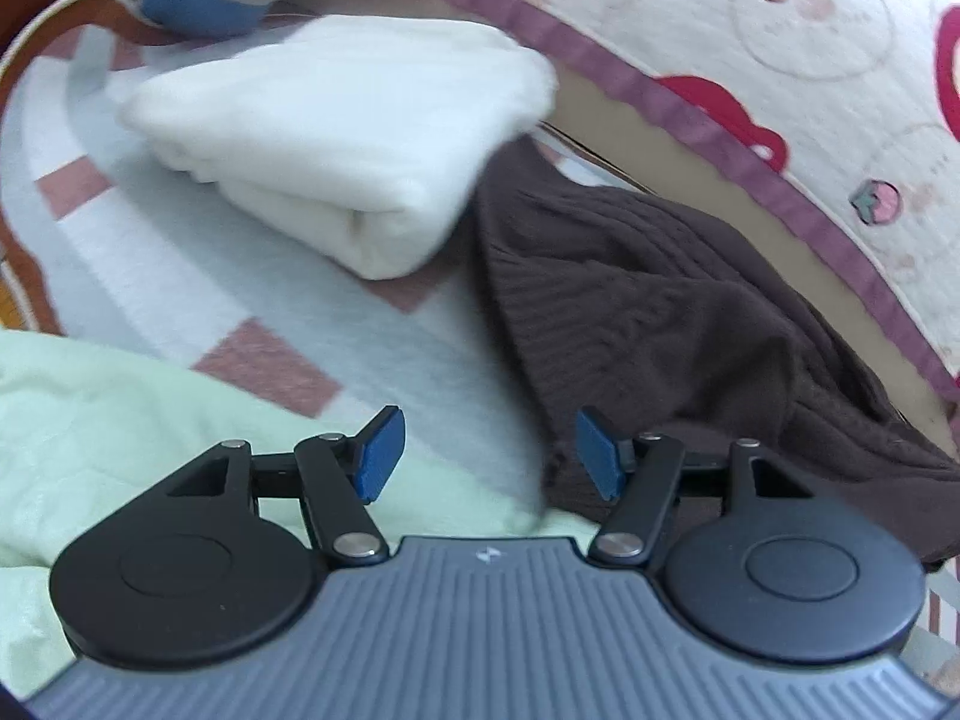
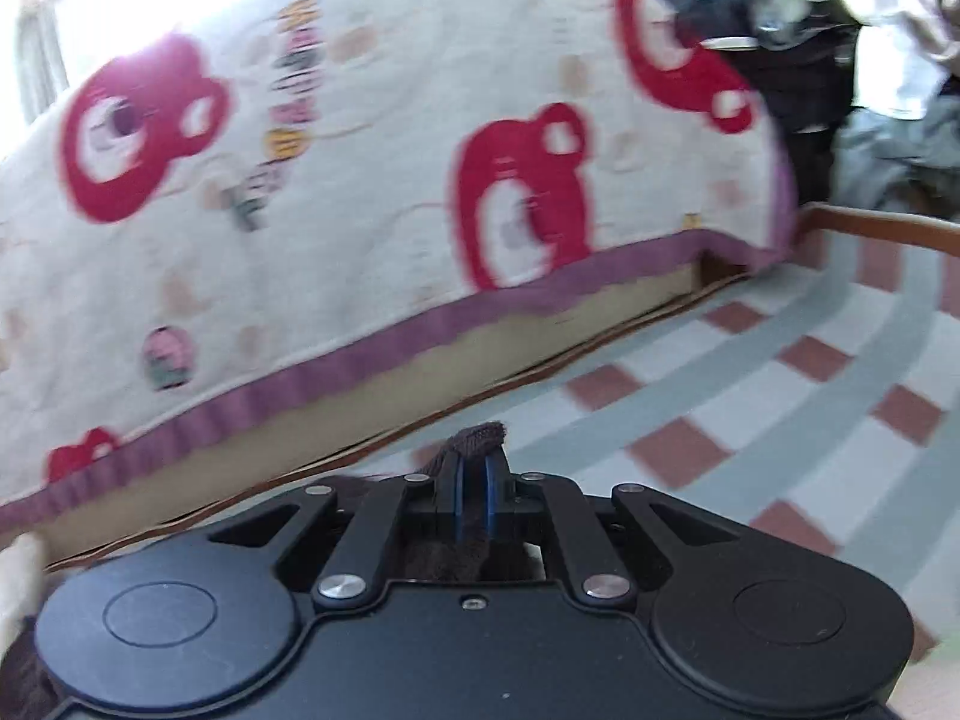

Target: Fold clothes

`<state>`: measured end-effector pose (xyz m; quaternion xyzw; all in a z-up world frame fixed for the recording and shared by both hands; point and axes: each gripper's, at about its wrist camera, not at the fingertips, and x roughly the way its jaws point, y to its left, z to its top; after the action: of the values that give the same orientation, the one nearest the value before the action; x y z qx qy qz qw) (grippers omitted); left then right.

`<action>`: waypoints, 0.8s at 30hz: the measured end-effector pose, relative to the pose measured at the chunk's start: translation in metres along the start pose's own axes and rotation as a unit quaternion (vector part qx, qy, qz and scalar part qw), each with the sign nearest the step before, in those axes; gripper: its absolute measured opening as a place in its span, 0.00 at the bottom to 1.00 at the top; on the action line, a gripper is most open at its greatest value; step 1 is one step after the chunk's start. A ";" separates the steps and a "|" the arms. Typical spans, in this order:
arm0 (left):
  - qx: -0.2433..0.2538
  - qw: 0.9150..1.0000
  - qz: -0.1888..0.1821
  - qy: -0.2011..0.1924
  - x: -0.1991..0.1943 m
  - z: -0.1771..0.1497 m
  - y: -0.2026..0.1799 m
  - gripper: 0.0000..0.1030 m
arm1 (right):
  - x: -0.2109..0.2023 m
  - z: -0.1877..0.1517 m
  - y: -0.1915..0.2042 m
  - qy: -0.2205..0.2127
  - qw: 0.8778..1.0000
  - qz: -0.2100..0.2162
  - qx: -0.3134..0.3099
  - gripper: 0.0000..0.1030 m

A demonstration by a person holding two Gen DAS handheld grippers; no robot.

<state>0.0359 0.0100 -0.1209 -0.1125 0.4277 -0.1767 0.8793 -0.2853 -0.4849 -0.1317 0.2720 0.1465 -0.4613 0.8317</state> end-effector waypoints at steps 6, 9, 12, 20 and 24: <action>0.034 0.999 -0.029 0.029 0.017 -0.008 -0.035 0.62 | 0.048 -0.005 -0.042 0.109 0.990 -0.015 0.087 0.08; 0.050 0.997 -0.044 0.038 0.027 -0.011 -0.053 0.63 | 0.053 0.004 -0.065 0.141 0.975 0.008 0.173 0.08; 0.079 0.994 -0.059 0.051 0.039 -0.016 -0.073 0.64 | 0.046 0.011 -0.063 0.173 0.973 0.037 0.148 0.10; 0.261 0.964 0.004 0.061 0.081 -0.040 -0.122 0.72 | 0.024 0.015 -0.034 0.162 0.987 0.016 0.010 0.30; 0.256 0.965 0.000 0.055 0.084 -0.043 -0.125 0.81 | 0.018 -0.004 0.018 0.198 0.967 0.127 -0.095 0.48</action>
<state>0.0227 -0.1401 -0.1632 0.1266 0.4159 -0.2861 0.8539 -0.2604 -0.4877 -0.1382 0.2935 0.3158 -0.2732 0.8599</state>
